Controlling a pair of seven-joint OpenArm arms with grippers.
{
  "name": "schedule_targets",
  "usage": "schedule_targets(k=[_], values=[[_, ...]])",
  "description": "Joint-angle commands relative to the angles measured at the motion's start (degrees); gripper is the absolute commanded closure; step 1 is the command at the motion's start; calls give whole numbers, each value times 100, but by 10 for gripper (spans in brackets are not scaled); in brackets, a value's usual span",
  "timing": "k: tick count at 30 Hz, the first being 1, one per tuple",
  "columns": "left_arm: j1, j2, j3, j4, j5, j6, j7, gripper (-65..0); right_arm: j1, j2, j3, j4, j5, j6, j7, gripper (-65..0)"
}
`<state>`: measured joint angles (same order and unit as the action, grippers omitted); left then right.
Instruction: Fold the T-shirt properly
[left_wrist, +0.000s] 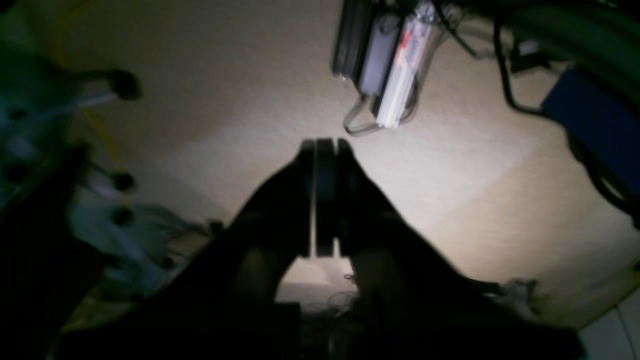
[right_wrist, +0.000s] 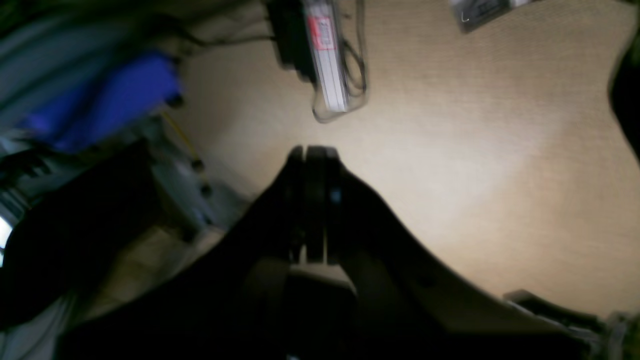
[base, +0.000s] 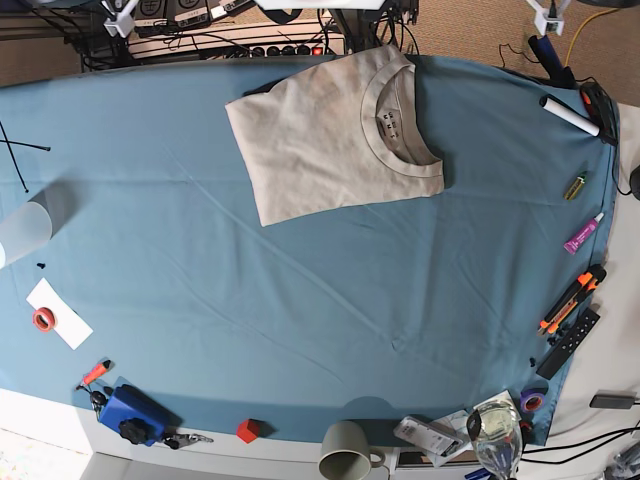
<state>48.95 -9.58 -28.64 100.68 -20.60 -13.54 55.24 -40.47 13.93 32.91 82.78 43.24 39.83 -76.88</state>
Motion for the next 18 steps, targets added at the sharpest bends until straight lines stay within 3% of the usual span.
schedule_targets(k=[1,8,12,18], values=[[-33,-42,-37,-221,2,-7,-66,0,22,98,-164,-109,-127,17,107,0],[-1010,-26,-37,-2175,-59,-520,-448,0,778,166,-1482,-1554,-1744,17,1565,0],[-1508,4,-37,-3206,103,-758,-992,0,1244,164,-2017,-2483,-2614,17,2599,0],[-2175,70,-37,-4572,870,-752,-2142,0,1897,164,-2625,-3716,-3821,17,4057,0]])
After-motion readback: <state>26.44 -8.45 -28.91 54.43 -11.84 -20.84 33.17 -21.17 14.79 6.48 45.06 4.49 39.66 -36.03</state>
